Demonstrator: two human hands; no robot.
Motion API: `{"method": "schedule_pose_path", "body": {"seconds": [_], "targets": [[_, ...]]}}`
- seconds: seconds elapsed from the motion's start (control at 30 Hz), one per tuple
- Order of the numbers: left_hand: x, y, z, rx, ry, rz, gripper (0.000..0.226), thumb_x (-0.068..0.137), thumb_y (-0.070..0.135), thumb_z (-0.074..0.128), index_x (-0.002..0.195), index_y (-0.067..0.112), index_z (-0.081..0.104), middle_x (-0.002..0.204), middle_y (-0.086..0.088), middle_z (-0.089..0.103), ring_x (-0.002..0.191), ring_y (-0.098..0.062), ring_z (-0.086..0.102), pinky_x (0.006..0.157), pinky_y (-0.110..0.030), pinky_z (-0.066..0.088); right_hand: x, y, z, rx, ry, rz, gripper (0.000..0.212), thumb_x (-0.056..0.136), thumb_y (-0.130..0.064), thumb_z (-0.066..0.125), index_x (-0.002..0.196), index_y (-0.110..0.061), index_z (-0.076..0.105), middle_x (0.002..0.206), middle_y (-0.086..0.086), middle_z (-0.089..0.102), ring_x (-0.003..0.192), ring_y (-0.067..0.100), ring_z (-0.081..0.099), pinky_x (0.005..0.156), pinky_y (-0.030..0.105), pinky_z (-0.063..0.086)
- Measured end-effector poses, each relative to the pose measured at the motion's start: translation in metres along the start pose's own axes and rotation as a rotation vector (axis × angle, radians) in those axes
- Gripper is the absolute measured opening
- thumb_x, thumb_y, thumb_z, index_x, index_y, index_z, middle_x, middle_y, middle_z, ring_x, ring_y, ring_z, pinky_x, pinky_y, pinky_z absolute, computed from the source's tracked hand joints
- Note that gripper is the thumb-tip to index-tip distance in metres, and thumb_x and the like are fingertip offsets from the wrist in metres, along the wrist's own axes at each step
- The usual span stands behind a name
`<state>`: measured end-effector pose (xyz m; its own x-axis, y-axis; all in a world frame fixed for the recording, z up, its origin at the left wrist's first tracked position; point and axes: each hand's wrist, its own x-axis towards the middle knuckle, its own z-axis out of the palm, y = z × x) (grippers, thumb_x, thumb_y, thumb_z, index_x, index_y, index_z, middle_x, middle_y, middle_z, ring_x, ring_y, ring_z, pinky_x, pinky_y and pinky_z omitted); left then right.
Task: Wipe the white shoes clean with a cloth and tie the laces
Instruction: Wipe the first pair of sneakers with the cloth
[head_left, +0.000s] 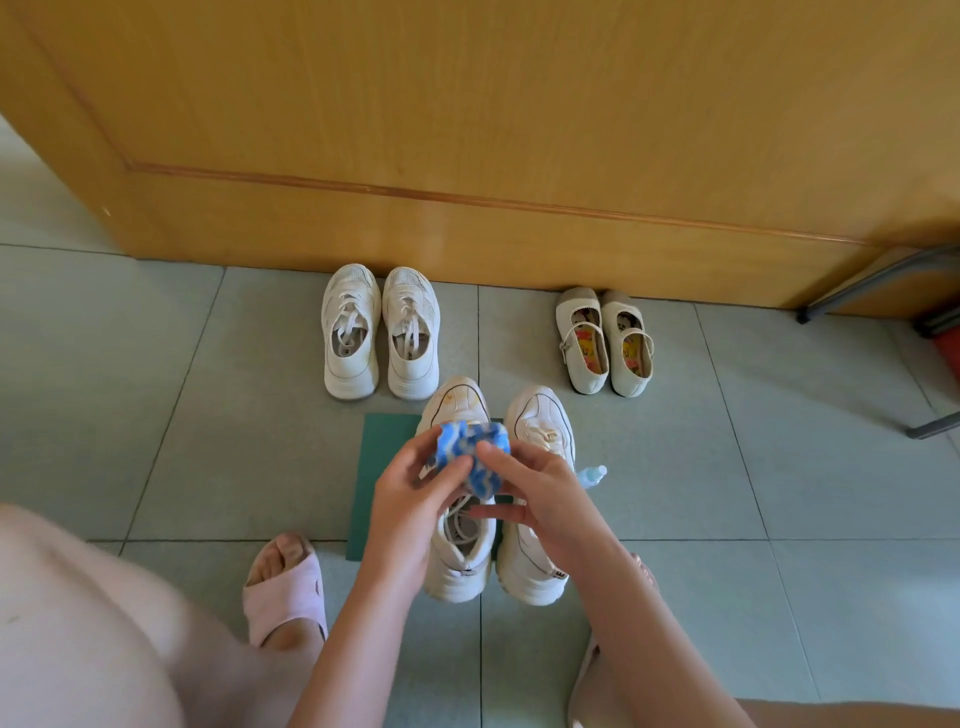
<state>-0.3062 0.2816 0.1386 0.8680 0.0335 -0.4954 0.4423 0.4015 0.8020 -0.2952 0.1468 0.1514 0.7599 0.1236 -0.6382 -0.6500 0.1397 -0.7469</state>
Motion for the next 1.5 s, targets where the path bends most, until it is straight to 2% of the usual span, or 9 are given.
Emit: {"method": "schedule_pose_path", "body": {"seconds": [0.3,0.5,0.6,0.73,0.93,1.13,1.33,1.4,1.5], "targets": [[0.011,0.003,0.001,-0.022,0.100,-0.028,0.024,0.087,0.008,0.062,0.111,0.011,0.060,0.099,-0.005,0.070,0.076,-0.009,0.071,0.060,-0.018,0.055,0.013,-0.005,-0.001,-0.040,0.042,-0.007,0.039,0.083,-0.031,0.067,0.112,-0.004,0.063,0.104,0.012,0.071,0.094,0.021,0.069,0.082,0.034,0.057],[0.019,-0.014,-0.012,0.259,0.220,-0.039,0.030,0.090,0.027,0.061,0.117,0.017,0.057,0.121,-0.003,0.060,0.109,-0.014,0.059,0.085,-0.029,0.053,0.024,-0.013,-0.013,0.115,0.105,0.030,0.037,0.082,-0.026,0.067,0.108,-0.001,0.061,0.106,0.013,0.069,0.096,0.025,0.068,0.087,0.039,0.055],[0.016,-0.027,-0.014,0.695,0.286,0.037,0.059,0.079,0.043,0.069,0.130,0.022,0.048,0.127,0.004,0.046,0.126,-0.019,0.041,0.102,-0.038,0.038,0.036,-0.029,-0.027,0.113,0.200,-0.004,0.037,0.081,-0.025,0.068,0.107,-0.001,0.061,0.106,0.013,0.068,0.097,0.024,0.067,0.090,0.040,0.054],[0.019,-0.040,0.008,0.825,0.314,-0.042,0.091,0.073,0.054,0.070,0.144,0.015,0.029,0.146,-0.008,0.030,0.136,-0.026,0.027,0.106,-0.041,0.031,0.055,-0.040,-0.043,0.070,0.257,-0.050,0.033,0.083,-0.024,0.068,0.108,-0.003,0.061,0.102,0.011,0.068,0.093,0.022,0.068,0.088,0.040,0.054],[0.043,-0.051,0.017,0.692,0.421,-0.092,0.081,0.073,0.052,0.070,0.137,0.012,0.039,0.136,-0.009,0.041,0.123,-0.027,0.042,0.098,-0.045,0.043,0.088,-0.038,-0.047,-0.144,0.373,-0.122,0.022,0.082,-0.010,0.070,0.104,-0.007,0.066,0.102,0.015,0.068,0.094,0.028,0.067,0.086,0.041,0.056],[0.048,-0.054,0.011,0.640,0.407,-0.090,0.066,0.070,0.045,0.073,0.125,0.015,0.051,0.121,-0.004,0.050,0.110,-0.023,0.051,0.092,-0.044,0.047,0.132,-0.051,-0.023,-0.654,0.481,-0.418,0.026,0.082,-0.003,0.061,0.105,-0.007,0.070,0.102,0.008,0.059,0.083,0.016,0.053,0.056,0.008,0.036],[0.046,-0.059,0.011,0.604,0.445,-0.047,0.060,0.070,0.041,0.075,0.120,0.017,0.055,0.116,-0.001,0.052,0.108,-0.022,0.052,0.090,-0.040,0.047,0.151,-0.032,0.005,-1.027,0.122,-0.332,0.020,0.088,-0.011,0.056,0.101,-0.007,0.070,0.102,0.002,0.066,0.082,0.020,0.063,0.061,0.017,0.046],[0.046,-0.060,0.010,0.598,0.450,-0.038,0.058,0.069,0.041,0.076,0.119,0.019,0.055,0.116,0.001,0.052,0.108,-0.020,0.052,0.086,-0.037,0.046,0.151,-0.028,0.007,-1.043,0.102,-0.291,0.025,0.089,-0.026,0.057,0.095,-0.006,0.071,0.109,0.010,0.069,0.080,0.023,0.063,0.069,0.031,0.051],[0.045,-0.061,0.009,0.600,0.449,-0.021,0.057,0.070,0.041,0.076,0.119,0.020,0.055,0.116,0.001,0.052,0.109,-0.019,0.051,0.080,-0.030,0.040,0.154,-0.026,0.003,-1.075,0.093,-0.350,0.022,0.091,-0.022,0.058,0.101,-0.008,0.072,0.111,0.007,0.068,0.094,0.020,0.062,0.081,0.024,0.047]]}}
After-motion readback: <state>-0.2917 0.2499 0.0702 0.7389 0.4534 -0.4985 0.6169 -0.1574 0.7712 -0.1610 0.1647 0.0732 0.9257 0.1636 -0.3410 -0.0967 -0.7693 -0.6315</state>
